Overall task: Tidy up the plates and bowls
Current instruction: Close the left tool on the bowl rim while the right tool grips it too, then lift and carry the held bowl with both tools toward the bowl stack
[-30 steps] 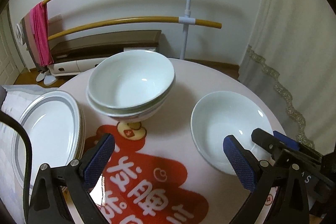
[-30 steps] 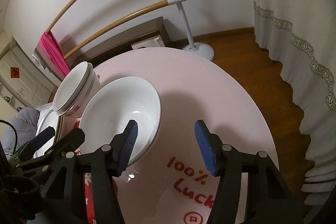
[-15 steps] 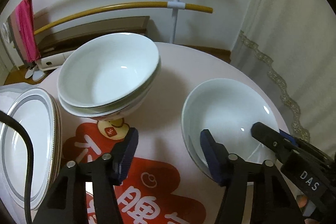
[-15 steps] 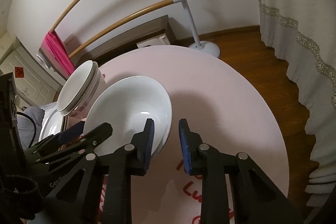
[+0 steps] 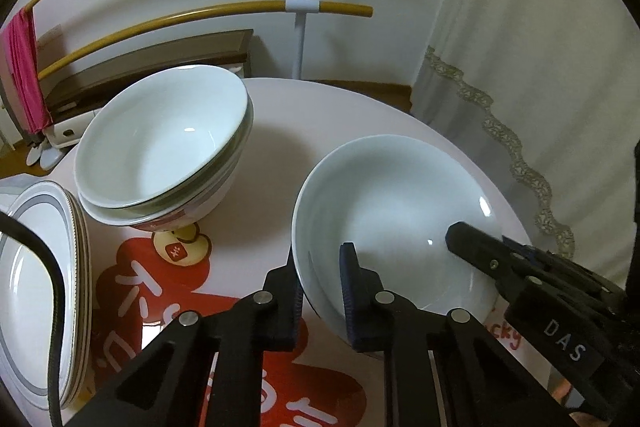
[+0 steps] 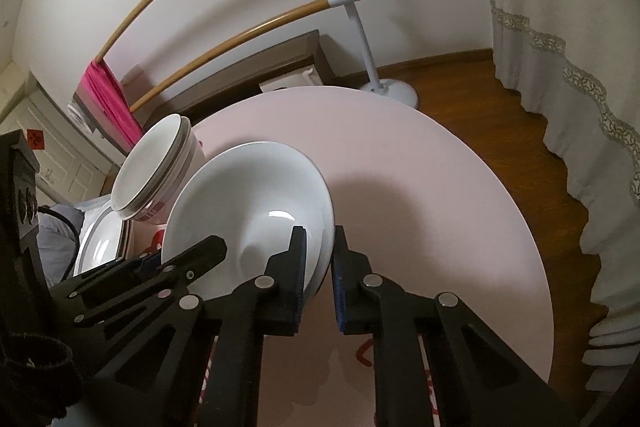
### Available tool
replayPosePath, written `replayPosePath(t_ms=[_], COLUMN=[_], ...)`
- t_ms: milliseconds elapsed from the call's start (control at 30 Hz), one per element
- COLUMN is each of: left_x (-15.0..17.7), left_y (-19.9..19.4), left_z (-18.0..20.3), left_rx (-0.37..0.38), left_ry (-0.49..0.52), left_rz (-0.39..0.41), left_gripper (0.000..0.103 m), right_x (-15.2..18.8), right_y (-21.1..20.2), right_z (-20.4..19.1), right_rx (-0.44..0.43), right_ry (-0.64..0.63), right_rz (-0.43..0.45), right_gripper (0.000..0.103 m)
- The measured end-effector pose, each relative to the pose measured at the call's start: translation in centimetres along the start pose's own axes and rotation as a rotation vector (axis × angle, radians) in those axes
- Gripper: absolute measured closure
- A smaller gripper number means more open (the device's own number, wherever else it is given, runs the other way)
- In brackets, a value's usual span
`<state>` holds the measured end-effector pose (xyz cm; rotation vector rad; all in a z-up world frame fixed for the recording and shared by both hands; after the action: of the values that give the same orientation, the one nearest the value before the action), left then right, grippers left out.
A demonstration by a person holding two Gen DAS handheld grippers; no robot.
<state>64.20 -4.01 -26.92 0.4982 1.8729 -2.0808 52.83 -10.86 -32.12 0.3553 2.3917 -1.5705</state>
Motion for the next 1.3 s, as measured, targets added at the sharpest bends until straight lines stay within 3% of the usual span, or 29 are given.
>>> replayPosePath(t_ms=[300,633,1000,1300], left_x=[1.4,3.2,4.8,4.7], left_y=[-2.2,-8.0,-17.3,-22.4], left_z=[0.1,-1.2,-5.4,-8.2], left_rx=[0.021,0.039,0.036,0.015], left_ry=[0.006,-0.007,-0.051,-0.071], left_rz=[0.010,0.078,0.207,0.300], left_gripper=[0.090,0.090,0.090,0.090], right_x=[1.1,1.9,1.7,-0.2], right_y=[-1.2,-4.8,-10.1,-13.3], right_z=[-0.4,-3.3,-10.5,-15.4], right_rx=[-0.007,-0.010,-0.030,-0.036], right_ry=[0.003,-0.041,-0.152,-0.230], right_rz=[-0.003,0.046,0.144,0.206], right_gripper=[0.092,0.092,0.092,0.091])
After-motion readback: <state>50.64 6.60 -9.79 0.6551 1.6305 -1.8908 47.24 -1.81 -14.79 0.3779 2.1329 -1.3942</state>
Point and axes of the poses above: each gripper's, at about its wrist camera, not at the fingertips, and y roughly the way its jaws point, z to its right, x to its underside, the point moved 10 cm from there along y, roughly the way its jaws point, and after that the axes turned 6 degrees about -z, right-handed, at the moved point
